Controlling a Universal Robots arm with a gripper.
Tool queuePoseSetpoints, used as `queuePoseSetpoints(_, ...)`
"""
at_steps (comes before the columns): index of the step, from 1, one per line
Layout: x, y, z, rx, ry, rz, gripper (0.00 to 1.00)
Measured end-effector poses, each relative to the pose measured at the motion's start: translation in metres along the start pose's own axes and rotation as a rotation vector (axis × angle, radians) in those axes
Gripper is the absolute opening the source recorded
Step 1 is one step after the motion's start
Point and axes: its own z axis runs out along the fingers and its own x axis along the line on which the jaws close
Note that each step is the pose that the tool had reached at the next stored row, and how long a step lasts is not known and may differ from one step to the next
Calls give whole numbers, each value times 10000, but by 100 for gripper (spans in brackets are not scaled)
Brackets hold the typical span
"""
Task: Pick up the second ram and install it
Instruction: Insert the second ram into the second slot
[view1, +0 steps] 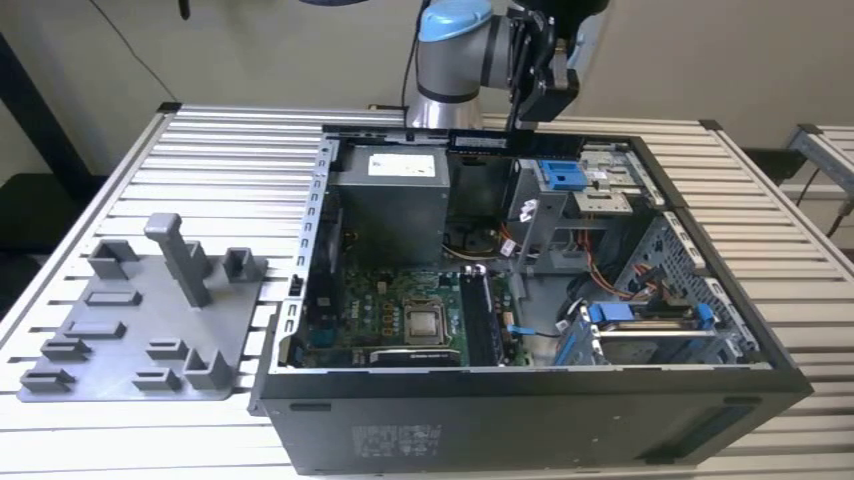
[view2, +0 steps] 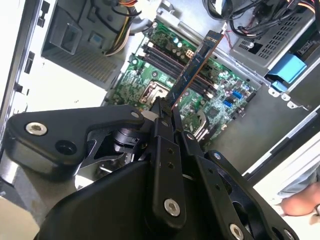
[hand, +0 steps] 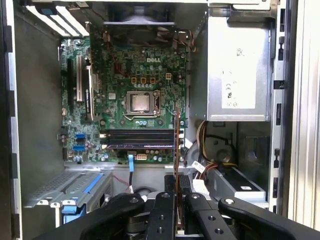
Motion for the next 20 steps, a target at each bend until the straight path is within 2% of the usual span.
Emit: queuePoseSetpoints(20,0,0,10,49,-41,3331,14)
